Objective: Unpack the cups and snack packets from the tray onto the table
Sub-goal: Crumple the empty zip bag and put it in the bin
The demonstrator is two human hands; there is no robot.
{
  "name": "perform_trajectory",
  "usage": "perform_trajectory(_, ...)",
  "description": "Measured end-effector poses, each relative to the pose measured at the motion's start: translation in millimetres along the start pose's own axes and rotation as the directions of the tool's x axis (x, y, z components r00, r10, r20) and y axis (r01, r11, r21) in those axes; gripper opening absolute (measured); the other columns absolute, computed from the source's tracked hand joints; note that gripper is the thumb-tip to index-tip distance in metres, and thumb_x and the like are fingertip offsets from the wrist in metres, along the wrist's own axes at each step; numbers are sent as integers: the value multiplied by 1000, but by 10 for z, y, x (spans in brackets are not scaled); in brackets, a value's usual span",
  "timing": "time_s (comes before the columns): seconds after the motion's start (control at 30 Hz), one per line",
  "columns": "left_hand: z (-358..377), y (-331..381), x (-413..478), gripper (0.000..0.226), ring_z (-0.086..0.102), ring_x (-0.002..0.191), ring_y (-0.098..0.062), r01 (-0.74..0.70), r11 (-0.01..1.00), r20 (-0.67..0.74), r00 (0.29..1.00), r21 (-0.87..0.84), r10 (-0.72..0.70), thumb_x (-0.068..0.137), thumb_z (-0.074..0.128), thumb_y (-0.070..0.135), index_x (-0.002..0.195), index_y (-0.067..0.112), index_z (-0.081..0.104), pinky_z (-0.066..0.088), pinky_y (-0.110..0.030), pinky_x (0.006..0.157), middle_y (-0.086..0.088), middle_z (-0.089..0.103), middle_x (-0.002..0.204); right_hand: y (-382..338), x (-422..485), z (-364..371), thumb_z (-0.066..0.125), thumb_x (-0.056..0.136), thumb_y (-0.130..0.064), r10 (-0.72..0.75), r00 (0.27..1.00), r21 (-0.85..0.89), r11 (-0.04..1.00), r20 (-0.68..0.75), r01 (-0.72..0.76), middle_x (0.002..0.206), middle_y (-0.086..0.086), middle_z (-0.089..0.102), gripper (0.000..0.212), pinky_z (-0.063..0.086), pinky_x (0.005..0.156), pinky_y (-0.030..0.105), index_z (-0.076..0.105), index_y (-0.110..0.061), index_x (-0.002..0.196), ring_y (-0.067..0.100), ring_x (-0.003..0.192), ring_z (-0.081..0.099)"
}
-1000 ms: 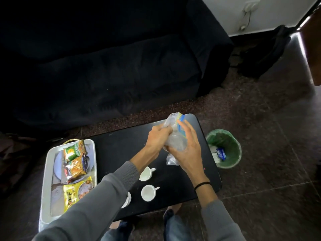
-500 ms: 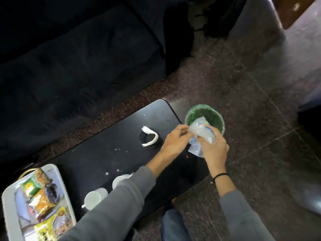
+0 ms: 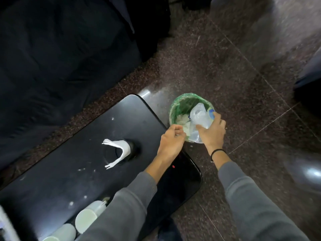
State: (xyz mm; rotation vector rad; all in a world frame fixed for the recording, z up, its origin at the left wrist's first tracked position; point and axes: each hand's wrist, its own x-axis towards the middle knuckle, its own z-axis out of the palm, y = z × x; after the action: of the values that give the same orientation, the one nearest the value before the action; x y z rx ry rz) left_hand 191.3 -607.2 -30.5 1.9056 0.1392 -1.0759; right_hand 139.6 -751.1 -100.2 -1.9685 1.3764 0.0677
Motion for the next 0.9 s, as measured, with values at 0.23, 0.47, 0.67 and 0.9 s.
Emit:
perform_trajectory(0.23, 57, -9, 300, 19, 69, 96, -11, 26, 1000, -2, 1000, -4, -26, 93, 59, 26, 109, 27, 69, 59, -38, 88, 5, 71, 106, 49, 491, 316, 83, 80, -40, 54, 996, 37, 998, 78, -57, 158, 20, 21, 103, 36, 113, 58, 21, -11, 157, 48, 140, 29)
perform_trajectory(0.47, 90, -56, 376, 20, 72, 96, -20, 47, 999, 3, 999, -7, -47, 95, 54, 19, 109, 23, 69, 60, -36, 85, 6, 75, 101, 193, 560, 363, 77, 84, -19, 25, 998, 45, 999, 59, -28, 146, 25, 39, 70, 36, 114, 50, 42, 1, 141, 44, 136, 41)
perform_trajectory(0.67, 121, -114, 319, 21, 71, 97, -19, 66, 998, 3, 998, 8, -66, 96, 53, 17, 108, 21, 69, 61, -37, 86, 5, 75, 100, 180, 447, 291, 73, 90, -15, -14, 993, 14, 1000, 119, 13, 133, 23, 53, 43, 40, 107, 37, 59, 3, 126, 36, 125, 52)
perform_trajectory(0.9, 114, -103, 130, 21, 72, 96, -18, 49, 999, 1, 999, 0, -49, 93, 56, 17, 107, 25, 70, 61, -39, 85, 6, 76, 99, 52, 76, 183, 71, 92, -20, -99, 982, 45, 995, 162, 93, 107, 14, 70, 18, 49, 80, 27, 71, -6, 103, 24, 91, 66)
